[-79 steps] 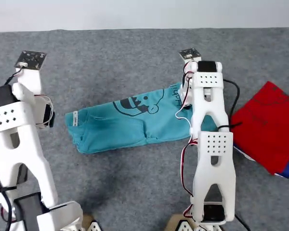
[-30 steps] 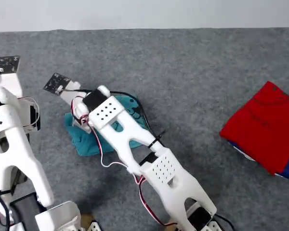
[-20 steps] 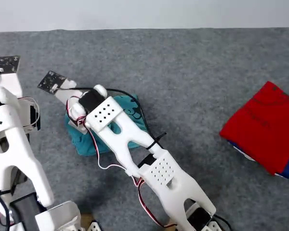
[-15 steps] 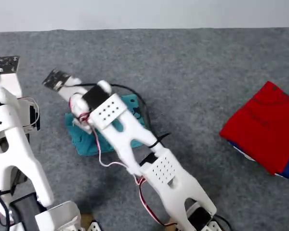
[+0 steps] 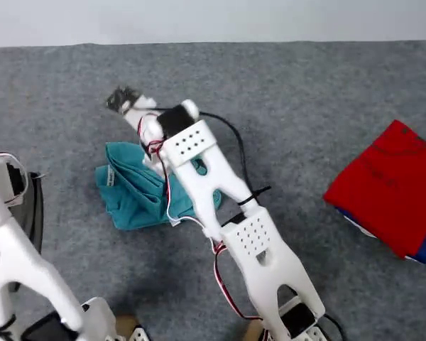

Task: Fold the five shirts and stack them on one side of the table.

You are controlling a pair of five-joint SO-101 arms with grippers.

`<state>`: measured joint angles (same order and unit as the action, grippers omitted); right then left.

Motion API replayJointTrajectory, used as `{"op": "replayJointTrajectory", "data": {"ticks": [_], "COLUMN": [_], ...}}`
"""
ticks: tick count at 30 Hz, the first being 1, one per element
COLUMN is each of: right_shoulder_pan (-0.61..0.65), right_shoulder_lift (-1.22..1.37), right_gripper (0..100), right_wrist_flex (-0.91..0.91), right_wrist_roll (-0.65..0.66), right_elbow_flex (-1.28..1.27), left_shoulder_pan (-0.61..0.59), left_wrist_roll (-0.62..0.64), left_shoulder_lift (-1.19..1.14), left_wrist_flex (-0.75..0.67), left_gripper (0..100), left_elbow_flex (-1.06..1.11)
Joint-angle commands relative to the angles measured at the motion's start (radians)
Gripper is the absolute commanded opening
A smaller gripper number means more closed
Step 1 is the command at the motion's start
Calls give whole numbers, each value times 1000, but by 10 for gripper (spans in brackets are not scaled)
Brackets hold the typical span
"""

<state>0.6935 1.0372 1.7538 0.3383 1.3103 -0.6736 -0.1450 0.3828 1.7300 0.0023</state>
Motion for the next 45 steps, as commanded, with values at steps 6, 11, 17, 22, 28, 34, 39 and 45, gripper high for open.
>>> {"op": "replayJointTrajectory", "data": {"ticks": [6, 11, 17, 22, 28, 34, 39, 45], "right_shoulder_pan": [262, 285, 110, -44, -101, -65, -18, -22], "right_shoulder_lift": [39, -21, -120, -122, -122, -133, -165, -255], "right_gripper": [9, 9, 9, 9, 9, 9, 9, 9], "right_wrist_flex": [10, 42, 42, 42, 42, 42, 44, 39], "right_wrist_roll": [8, 8, 14, 15, 15, -2, -38, -34], "right_elbow_flex": [14, 94, 92, 14, -172, -373, -479, -436], "left_shoulder_pan": [-71, -149, -163, -163, -160, -158, -157, -157], "left_wrist_roll": [3, 2, 2, 2, 2, 2, 2, -26], "left_shoulder_lift": [48, 41, 41, 41, 40, 38, 38, 40], "left_wrist_flex": [15, 14, 14, 14, 0, -14, -25, -57], "left_gripper": [76, 76, 76, 76, 76, 77, 77, 76], "left_elbow_flex": [-33, -33, -33, -33, -30, -30, -15, 42]}}
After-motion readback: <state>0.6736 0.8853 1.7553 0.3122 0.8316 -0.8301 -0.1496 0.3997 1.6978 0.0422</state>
